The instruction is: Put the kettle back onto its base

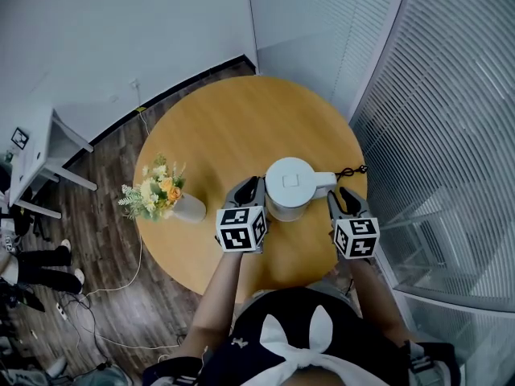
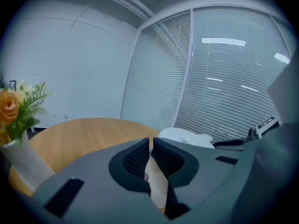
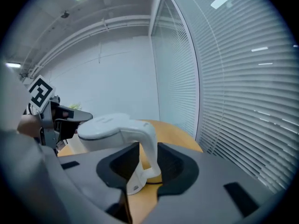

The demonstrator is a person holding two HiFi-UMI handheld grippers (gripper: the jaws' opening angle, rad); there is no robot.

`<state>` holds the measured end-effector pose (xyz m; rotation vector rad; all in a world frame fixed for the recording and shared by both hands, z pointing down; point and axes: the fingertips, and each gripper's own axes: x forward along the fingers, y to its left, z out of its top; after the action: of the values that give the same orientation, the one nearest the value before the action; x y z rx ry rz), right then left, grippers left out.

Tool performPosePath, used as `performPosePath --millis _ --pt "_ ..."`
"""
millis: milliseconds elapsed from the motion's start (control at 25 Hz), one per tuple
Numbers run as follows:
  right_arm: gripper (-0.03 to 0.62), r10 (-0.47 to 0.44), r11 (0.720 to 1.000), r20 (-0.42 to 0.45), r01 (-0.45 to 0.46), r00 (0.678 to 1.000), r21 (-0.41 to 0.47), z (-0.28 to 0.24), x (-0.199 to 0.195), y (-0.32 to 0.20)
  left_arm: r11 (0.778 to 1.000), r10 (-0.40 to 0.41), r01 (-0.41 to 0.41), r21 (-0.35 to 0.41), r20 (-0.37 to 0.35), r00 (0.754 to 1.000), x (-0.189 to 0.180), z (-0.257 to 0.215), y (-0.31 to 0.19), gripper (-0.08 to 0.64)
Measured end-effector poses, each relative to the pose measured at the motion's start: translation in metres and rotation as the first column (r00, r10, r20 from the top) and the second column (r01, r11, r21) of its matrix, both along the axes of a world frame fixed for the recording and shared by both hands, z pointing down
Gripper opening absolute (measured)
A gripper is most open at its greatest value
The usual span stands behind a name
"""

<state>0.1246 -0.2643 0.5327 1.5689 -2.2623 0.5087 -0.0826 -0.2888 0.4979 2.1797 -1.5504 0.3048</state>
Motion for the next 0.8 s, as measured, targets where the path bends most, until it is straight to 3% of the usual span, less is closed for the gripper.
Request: performPosePath --millis 240,600,800 --pt "0.065 -0.034 0.996 0.096 0.026 0.995 0.086 -0.043 -0.016 0.002 0.996 0.034 -0.036 0.083 0.019 0.999 0.01 -0.032 0.01 0.046" --pt "0.022 -0.178 0.964 0.081 0.157 0.981 0.213 -0.087 -0.057 0.015 0.979 0.119 -0.126 0.16 0.05 0.992 0.034 -0.068 0.033 0.026" --pt "0.021 -0.217 0.953 0.062 0.197 0.974 0.232 -0.095 -0.07 0.022 0.976 0.111 -0.116 0.183 0.034 0.993 0.038 -0.073 0.041 0.025"
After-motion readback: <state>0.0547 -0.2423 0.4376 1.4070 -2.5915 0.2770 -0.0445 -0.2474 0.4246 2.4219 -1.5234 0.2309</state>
